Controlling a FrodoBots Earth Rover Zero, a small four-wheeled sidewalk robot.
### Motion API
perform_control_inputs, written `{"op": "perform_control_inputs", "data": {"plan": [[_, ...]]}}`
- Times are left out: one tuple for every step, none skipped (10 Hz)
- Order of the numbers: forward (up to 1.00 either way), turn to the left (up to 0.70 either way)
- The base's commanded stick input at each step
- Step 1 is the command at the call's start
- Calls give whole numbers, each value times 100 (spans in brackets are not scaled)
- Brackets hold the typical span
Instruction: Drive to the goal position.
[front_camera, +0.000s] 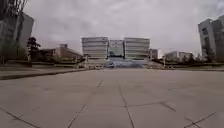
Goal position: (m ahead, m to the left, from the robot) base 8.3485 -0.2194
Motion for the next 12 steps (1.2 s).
{"op": "perform_control_inputs", "data": {"plan": [[100, 0], [100, 0], [100, 0], [100, 0], [100, 0], [100, 0], [100, 0], [100, 0], [100, 0], [100, 0], [100, 0], [100, 0]]}}
